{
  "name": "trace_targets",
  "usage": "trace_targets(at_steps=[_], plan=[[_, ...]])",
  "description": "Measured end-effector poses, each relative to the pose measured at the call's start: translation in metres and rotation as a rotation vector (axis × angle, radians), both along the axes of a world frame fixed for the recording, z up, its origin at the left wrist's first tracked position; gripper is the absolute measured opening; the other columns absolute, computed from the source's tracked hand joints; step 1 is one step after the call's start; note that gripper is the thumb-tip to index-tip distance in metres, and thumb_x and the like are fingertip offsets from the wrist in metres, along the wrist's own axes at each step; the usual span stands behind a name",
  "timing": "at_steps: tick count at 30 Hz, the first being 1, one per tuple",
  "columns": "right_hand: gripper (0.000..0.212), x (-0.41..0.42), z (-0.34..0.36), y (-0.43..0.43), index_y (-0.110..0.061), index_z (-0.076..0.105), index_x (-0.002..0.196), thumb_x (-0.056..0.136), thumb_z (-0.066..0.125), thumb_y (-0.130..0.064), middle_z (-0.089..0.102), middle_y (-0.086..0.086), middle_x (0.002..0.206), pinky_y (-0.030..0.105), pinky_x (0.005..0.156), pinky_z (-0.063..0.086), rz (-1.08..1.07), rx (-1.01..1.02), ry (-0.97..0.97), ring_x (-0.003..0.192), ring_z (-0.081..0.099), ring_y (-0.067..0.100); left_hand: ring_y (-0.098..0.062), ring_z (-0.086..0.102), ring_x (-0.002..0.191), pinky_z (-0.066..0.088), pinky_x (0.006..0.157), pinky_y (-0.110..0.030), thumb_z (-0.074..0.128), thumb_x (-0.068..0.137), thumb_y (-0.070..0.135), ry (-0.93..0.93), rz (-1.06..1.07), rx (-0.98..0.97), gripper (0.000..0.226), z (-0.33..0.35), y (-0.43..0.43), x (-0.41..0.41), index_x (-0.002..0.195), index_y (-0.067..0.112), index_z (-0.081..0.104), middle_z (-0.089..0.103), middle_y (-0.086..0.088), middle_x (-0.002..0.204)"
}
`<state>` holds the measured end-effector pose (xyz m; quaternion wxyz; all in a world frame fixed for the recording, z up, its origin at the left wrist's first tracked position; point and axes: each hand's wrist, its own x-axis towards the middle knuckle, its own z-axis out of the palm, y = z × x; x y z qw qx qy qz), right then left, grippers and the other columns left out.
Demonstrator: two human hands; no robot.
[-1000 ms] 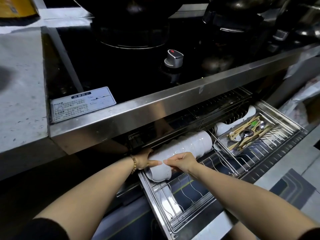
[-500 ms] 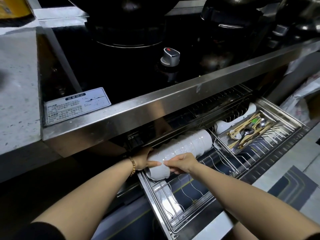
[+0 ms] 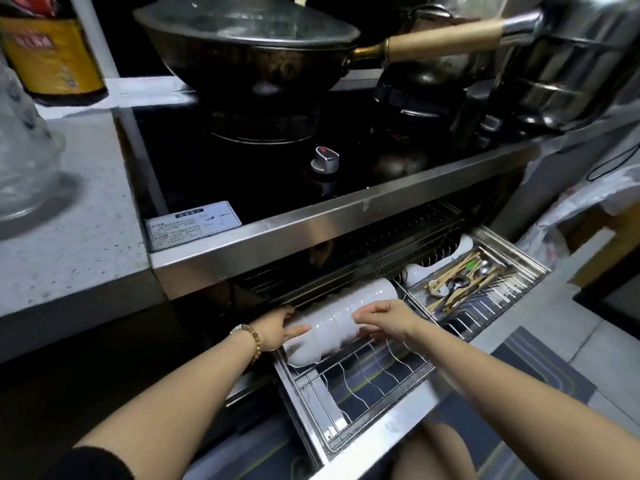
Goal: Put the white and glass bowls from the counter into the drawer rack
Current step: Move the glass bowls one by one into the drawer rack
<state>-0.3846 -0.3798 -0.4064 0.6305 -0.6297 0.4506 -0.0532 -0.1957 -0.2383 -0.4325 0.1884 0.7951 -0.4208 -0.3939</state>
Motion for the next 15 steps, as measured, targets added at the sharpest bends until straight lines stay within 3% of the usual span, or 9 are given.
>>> trace_targets(at_steps=[3, 6, 10, 15], plan=[[0.026, -0.016, 0.025, 0.008, -0.008, 0.067, 0.104, 0.082, 0.071, -0.021, 0.066, 0.008, 0.096, 0.018, 0.068, 0.053, 0.01, -0.072, 0.002, 0.084, 0.063, 0.016, -0.023, 0.045, 0.131, 0.038, 0.107, -0.029, 0.059, 0.088, 0.04, 0.029, 0.027, -0.08, 0.07, 0.022, 0.008, -0.009, 0.143, 0.006, 0.033, 0.043, -0.014, 0.145], [0.044, -0.029, 0.055, 0.018, -0.015, 0.057, 0.123, 0.083, 0.068, -0.031, 0.06, 0.005, 0.117, 0.023, 0.081, 0.048, 0.034, -0.174, -0.005, 0.105, 0.057, 0.016, -0.018, 0.052, 0.124, 0.042, 0.098, -0.019, 0.062, 0.087, 0.037, 0.033, 0.008, -0.166, 0.064, 0.049, 0.017, -0.02, 0.139, 0.008, 0.04, 0.051, -0.011, 0.137], [0.052, -0.038, 0.107, 0.033, -0.024, 0.052, 0.128, 0.08, 0.07, -0.034, 0.052, -0.002, 0.13, 0.029, 0.103, 0.04, 0.063, -0.352, -0.074, 0.123, 0.049, 0.012, -0.013, 0.052, 0.123, 0.038, 0.096, -0.013, 0.064, 0.088, 0.021, 0.062, -0.053, -0.333, 0.055, 0.105, 0.032, -0.033, 0.137, 0.007, 0.043, 0.054, -0.012, 0.135], [0.048, -0.026, 0.185, 0.056, -0.029, 0.053, 0.126, 0.081, 0.07, -0.029, 0.05, -0.002, 0.136, 0.025, 0.103, 0.038, 0.143, -0.536, -0.239, 0.121, 0.049, 0.008, -0.011, 0.056, 0.118, 0.041, 0.105, -0.025, 0.065, 0.087, 0.018, -0.006, -0.048, -0.601, 0.049, 0.197, 0.068, -0.029, 0.133, 0.012, 0.048, 0.06, -0.006, 0.129]])
